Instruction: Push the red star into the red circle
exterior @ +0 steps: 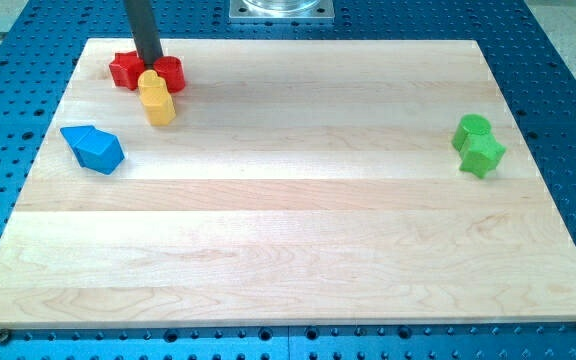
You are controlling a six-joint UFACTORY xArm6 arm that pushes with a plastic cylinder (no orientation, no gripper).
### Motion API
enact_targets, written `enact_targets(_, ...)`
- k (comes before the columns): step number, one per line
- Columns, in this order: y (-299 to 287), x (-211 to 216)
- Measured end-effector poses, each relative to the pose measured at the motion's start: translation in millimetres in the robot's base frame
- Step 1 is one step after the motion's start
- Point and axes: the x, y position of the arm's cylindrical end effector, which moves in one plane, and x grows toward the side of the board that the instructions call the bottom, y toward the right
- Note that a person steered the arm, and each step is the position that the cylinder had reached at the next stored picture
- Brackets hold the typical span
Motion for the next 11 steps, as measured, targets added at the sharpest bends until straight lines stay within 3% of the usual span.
enact_targets(1,16.8,0.5)
enact_targets(2,41.2,-27.5)
enact_targets(3,40.0,-68.4)
enact_targets(4,8.5,-71.2)
enact_targets(6,-72.2,-68.5)
enact_targets(7,-91.8,-47.4)
enact_targets(8,-92.2,-19.3)
enact_targets(11,-17.5,-22.3)
